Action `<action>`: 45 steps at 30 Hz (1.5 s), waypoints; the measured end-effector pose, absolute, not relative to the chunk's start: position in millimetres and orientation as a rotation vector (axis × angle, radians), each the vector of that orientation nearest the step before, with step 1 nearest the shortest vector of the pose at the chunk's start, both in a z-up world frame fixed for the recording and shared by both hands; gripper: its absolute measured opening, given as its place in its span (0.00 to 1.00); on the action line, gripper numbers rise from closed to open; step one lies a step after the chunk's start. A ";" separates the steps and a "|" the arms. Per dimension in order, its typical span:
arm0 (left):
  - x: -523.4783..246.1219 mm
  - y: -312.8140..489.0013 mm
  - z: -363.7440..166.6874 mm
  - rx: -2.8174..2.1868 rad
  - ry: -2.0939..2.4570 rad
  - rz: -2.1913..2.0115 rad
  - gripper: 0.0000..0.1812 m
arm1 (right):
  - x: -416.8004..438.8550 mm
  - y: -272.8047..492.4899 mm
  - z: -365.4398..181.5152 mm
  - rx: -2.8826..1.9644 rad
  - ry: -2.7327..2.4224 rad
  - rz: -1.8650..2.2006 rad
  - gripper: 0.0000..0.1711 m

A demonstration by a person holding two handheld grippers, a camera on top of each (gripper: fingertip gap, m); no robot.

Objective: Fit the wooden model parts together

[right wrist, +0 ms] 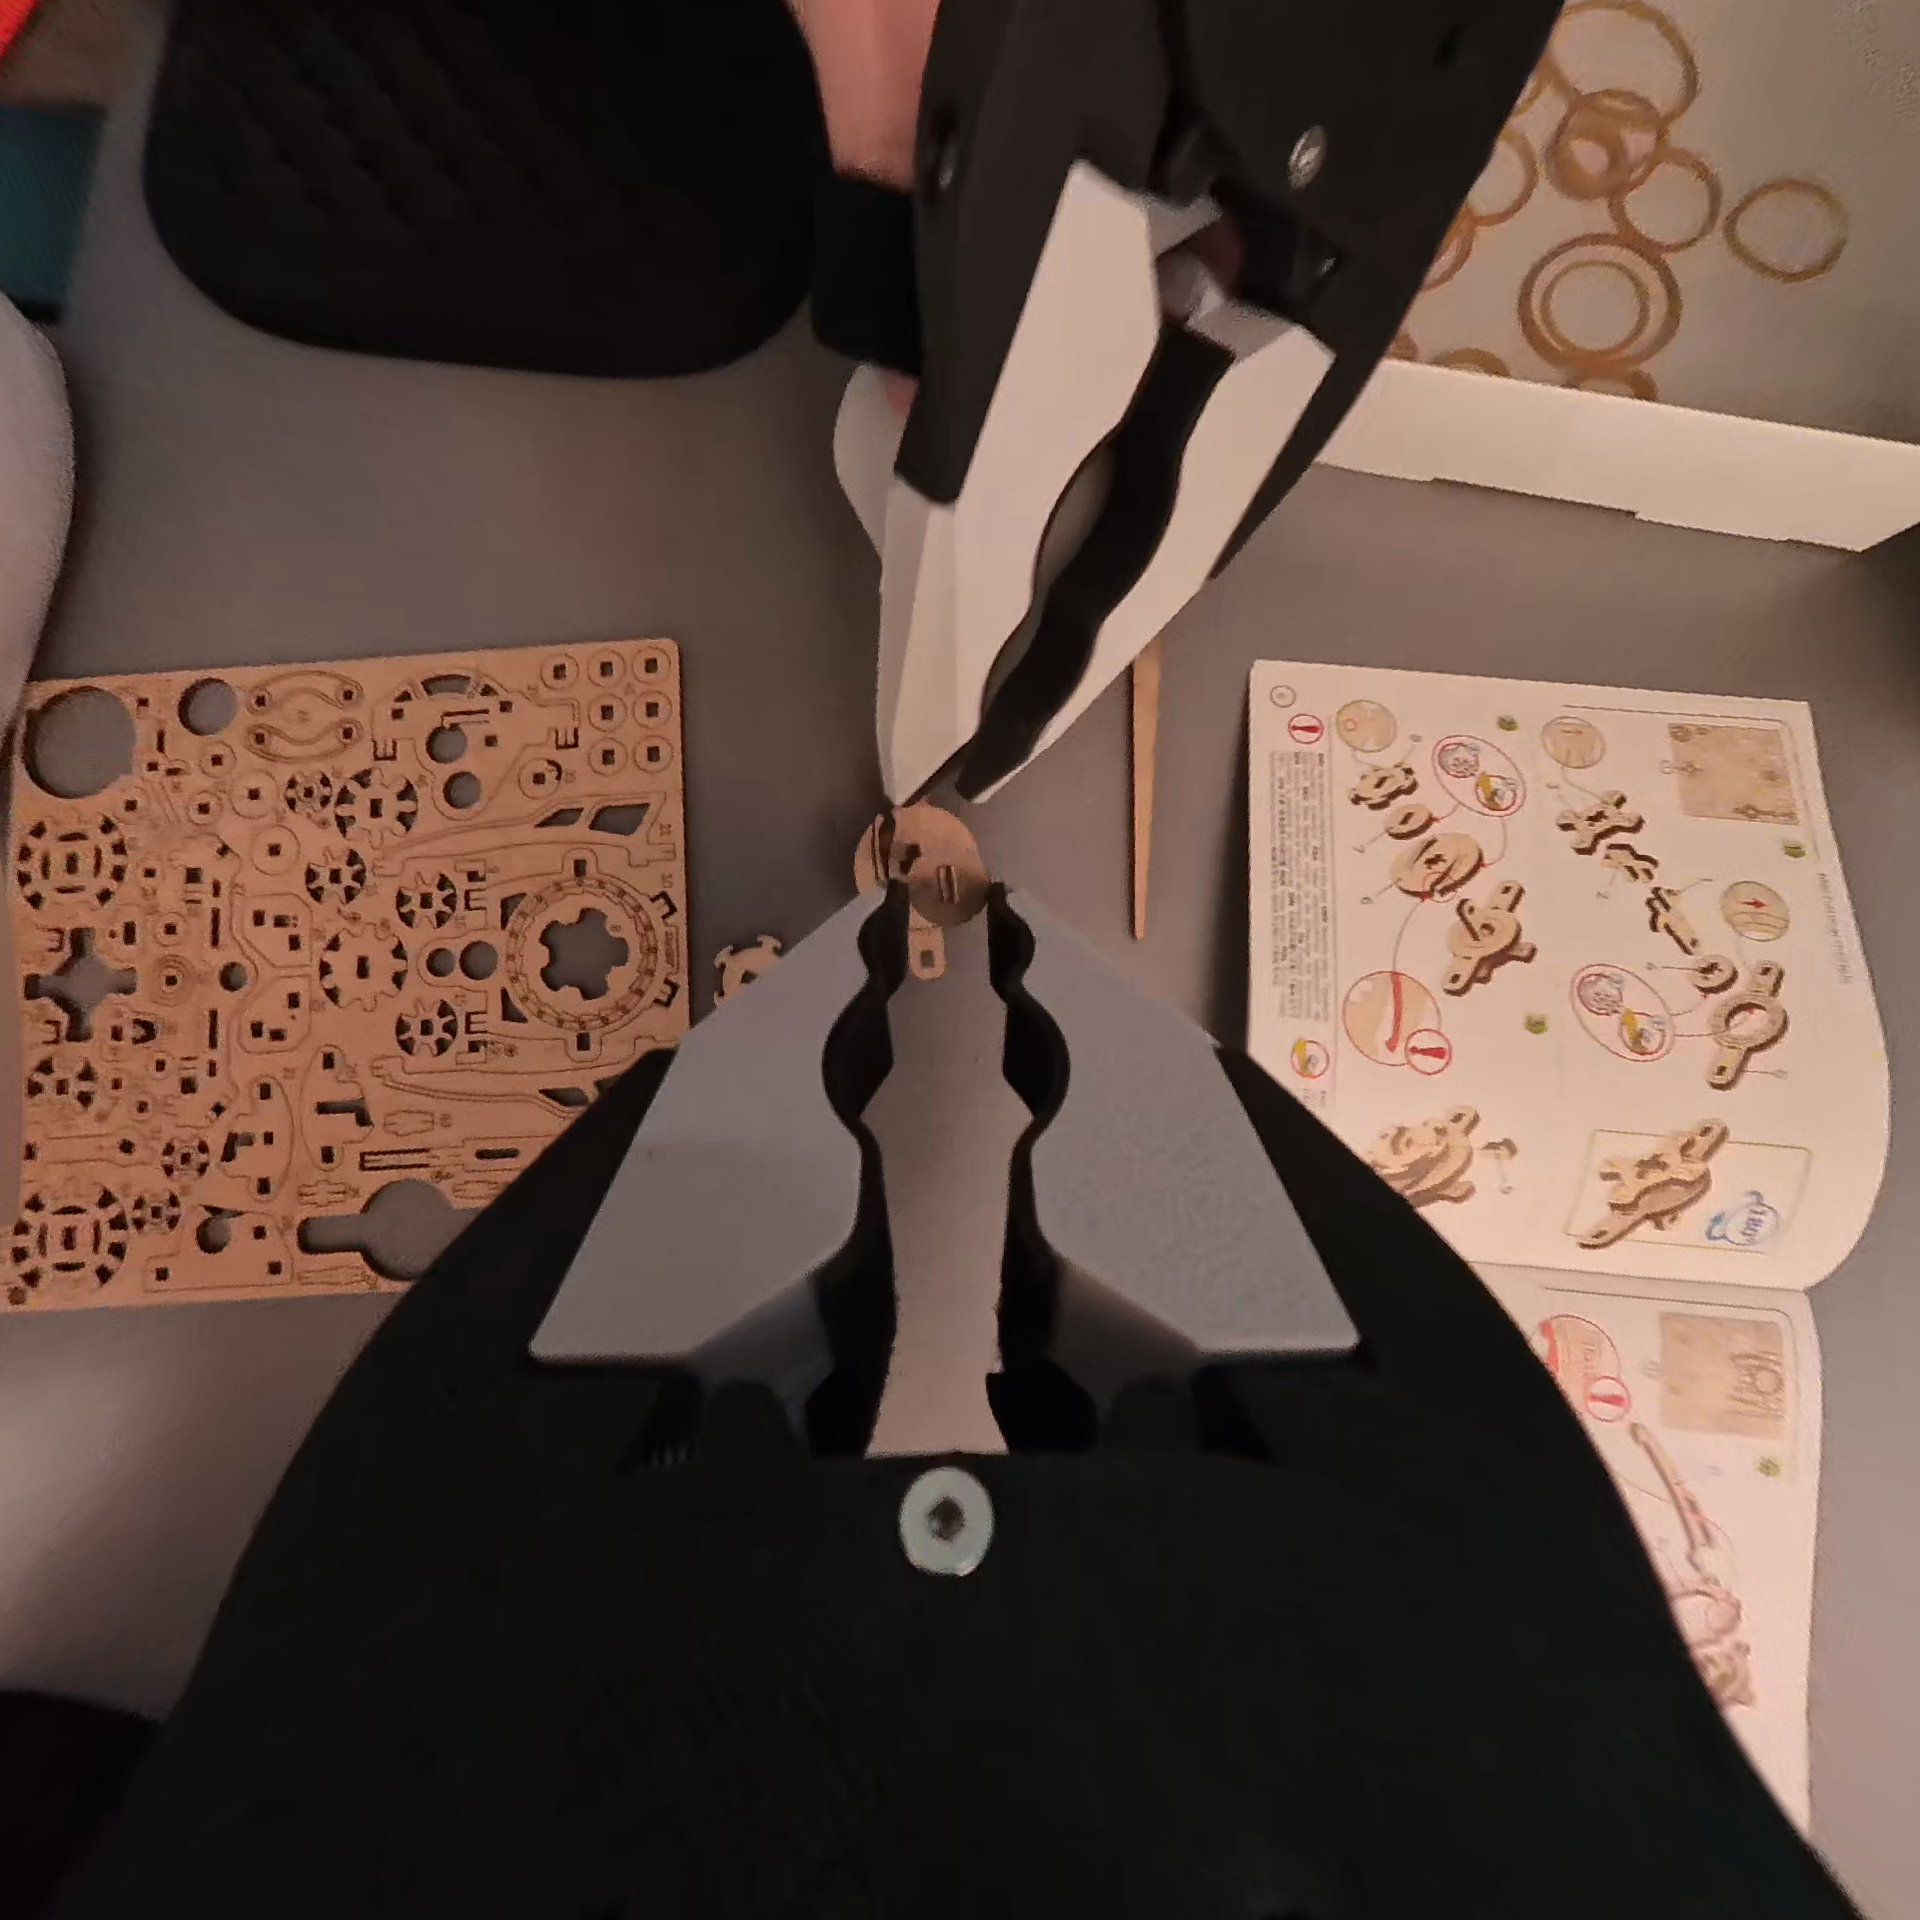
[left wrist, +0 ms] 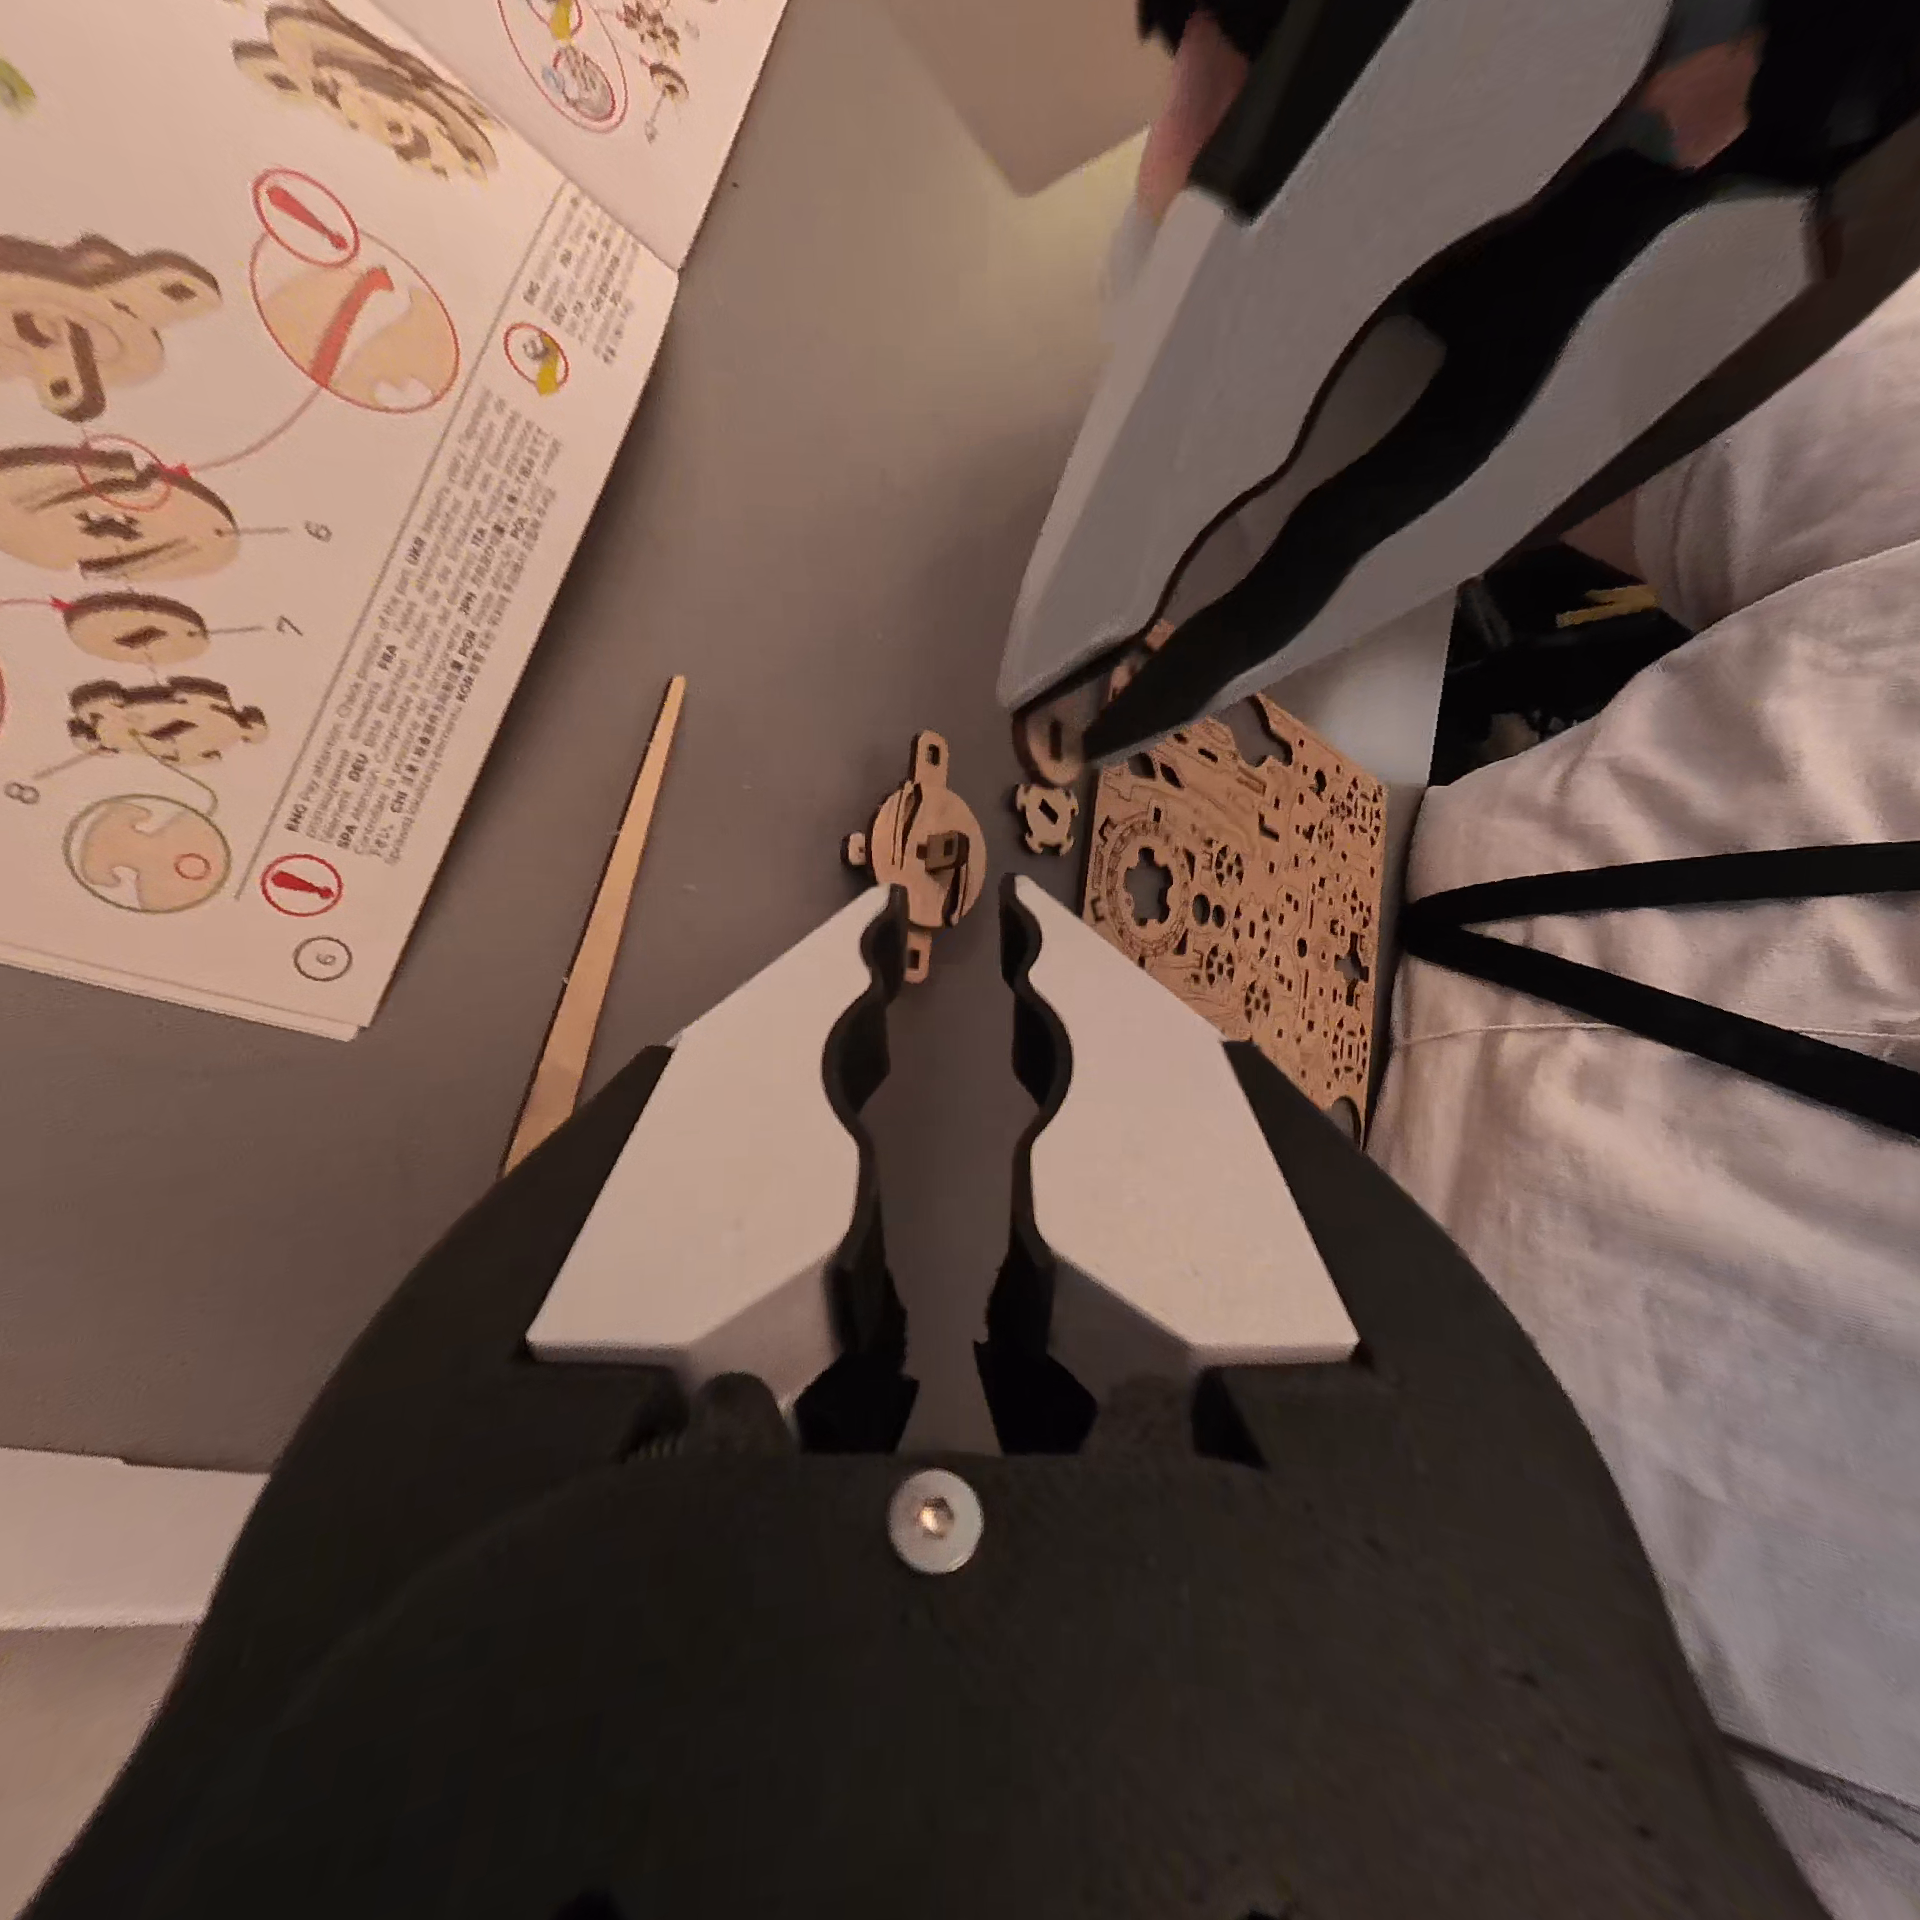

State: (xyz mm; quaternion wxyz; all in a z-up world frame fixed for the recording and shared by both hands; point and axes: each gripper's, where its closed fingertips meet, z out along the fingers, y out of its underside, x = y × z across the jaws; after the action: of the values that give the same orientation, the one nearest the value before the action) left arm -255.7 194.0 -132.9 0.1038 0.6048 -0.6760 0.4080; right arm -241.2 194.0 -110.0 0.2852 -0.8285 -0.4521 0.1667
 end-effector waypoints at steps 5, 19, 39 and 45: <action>-251.0 200.9 -133.5 1.870 -2.039 1.172 0.09 | -238.9 192.0 -117.8 -2.185 -1.243 0.360 0.09; -267.8 210.6 -123.3 1.940 -1.985 1.089 0.04 | -223.3 189.0 -122.1 -2.236 -1.236 0.315 0.09; -281.9 184.3 -146.5 1.788 -2.037 0.919 0.03 | -214.0 181.9 -148.1 -2.330 -1.257 0.372 0.09; -283.0 182.0 -149.9 1.780 -2.025 0.905 0.03 | -216.1 180.2 -154.7 -2.332 -1.275 0.393 0.08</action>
State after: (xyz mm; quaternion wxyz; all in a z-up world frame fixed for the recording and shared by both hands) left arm -283.0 182.0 -149.9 0.1482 0.6190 -0.7041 0.3148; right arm -216.1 180.2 -154.7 0.2253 -0.8456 -0.4624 0.1426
